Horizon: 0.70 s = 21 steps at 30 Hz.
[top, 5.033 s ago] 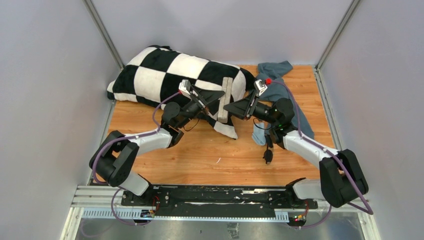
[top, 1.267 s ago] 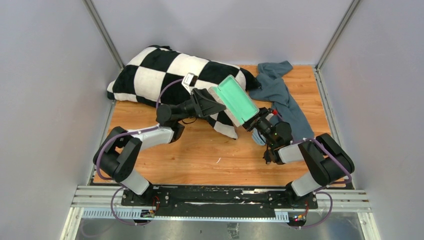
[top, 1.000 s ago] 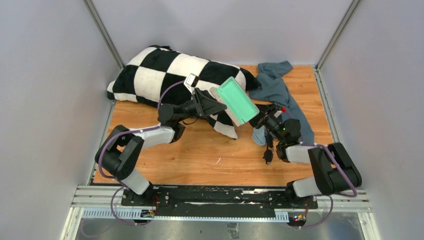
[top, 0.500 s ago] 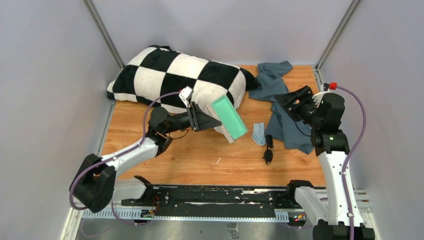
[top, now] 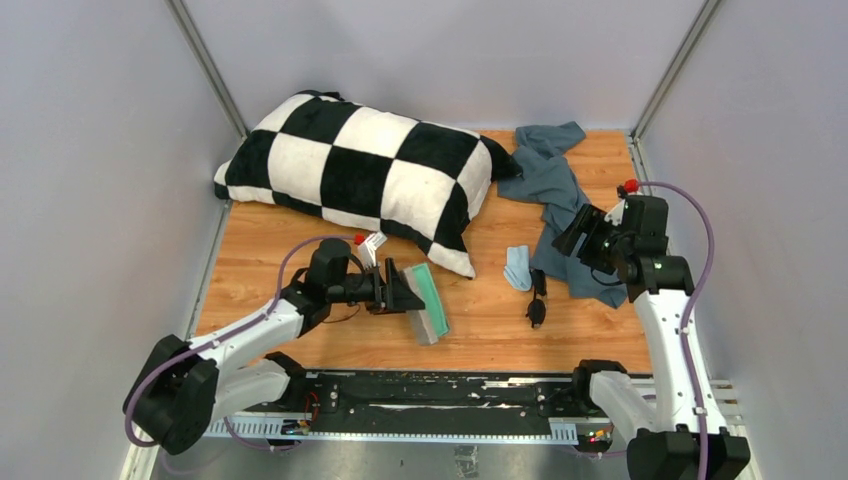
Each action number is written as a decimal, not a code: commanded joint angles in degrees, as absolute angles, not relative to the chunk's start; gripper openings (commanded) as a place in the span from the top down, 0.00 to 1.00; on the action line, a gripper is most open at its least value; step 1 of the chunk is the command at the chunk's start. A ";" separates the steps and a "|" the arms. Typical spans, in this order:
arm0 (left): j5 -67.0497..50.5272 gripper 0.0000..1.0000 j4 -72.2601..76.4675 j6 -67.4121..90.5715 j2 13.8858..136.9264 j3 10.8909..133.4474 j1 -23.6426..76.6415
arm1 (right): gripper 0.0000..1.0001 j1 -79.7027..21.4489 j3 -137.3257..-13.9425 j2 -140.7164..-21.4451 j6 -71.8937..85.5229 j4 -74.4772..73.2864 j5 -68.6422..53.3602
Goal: Organize the sunglasses
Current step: Place the sunglasses case at the center of the board.
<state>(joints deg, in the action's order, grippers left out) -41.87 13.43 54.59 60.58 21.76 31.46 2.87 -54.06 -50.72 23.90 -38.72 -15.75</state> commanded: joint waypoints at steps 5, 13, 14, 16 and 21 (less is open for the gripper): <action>-36.78 1.00 -16.15 32.26 67.00 31.97 30.59 | 0.28 -1.88 -48.70 -50.98 20.83 -38.37 -13.27; -32.68 1.00 -20.93 27.85 75.94 38.75 30.59 | 0.29 -8.39 -48.00 -53.88 22.11 -37.06 -10.50; -32.12 1.00 -21.61 27.24 77.15 39.76 30.59 | 0.29 -9.10 -47.90 -54.09 22.21 -37.01 -10.18; -30.93 0.89 -23.47 26.15 79.12 41.81 30.58 | 0.29 -10.05 -47.90 -54.47 22.28 -37.00 -9.76; -27.48 0.20 -26.41 24.04 81.40 45.76 30.56 | 0.29 -11.50 -47.77 -54.84 22.05 -37.09 -8.75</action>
<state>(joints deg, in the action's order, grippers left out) -35.03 -20.67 29.41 79.68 43.13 30.89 -9.89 -48.77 -54.78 22.22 -37.06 -10.96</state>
